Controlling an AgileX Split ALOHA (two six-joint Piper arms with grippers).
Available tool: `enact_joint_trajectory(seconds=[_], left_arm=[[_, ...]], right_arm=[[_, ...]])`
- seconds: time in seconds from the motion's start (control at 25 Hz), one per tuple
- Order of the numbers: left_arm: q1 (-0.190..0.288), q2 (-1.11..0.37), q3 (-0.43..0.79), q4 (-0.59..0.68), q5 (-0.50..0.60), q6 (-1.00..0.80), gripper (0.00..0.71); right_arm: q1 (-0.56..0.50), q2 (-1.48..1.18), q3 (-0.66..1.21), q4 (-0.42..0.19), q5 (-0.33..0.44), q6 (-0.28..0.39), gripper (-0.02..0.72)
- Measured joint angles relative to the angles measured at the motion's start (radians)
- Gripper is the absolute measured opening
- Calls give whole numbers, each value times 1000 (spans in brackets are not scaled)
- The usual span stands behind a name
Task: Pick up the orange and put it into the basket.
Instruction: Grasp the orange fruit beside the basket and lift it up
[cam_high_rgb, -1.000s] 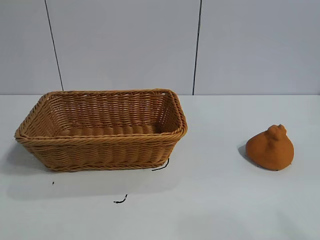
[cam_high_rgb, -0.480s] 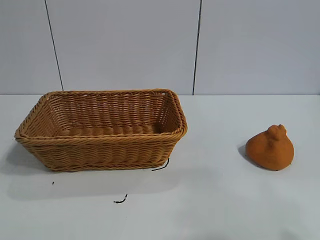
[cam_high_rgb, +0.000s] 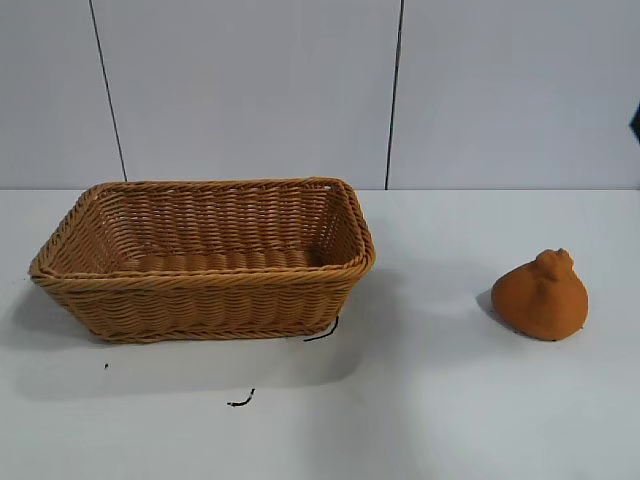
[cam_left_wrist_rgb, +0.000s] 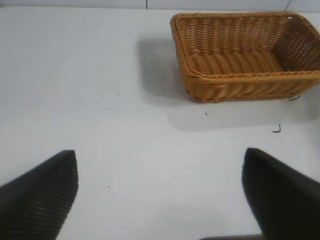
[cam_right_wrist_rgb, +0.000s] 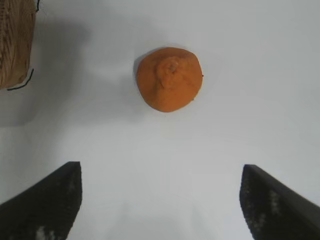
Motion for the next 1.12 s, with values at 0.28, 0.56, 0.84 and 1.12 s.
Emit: enact_joint_trajectory(seconds=[0.28, 0.56, 0.84, 1.12], left_arm=[[0, 0, 0, 0, 0, 0, 639], [0, 0, 0, 0, 0, 0, 639], [0, 0, 0, 0, 0, 0, 639], [0, 0, 0, 0, 0, 0, 639]], right_arm=[[0, 213, -14, -5, -53, 0, 612], [0, 336, -14, -12, -165, 0, 612], [0, 358, -14, -13, -204, 0, 480], [0, 343, -26, -13, -183, -1, 116]])
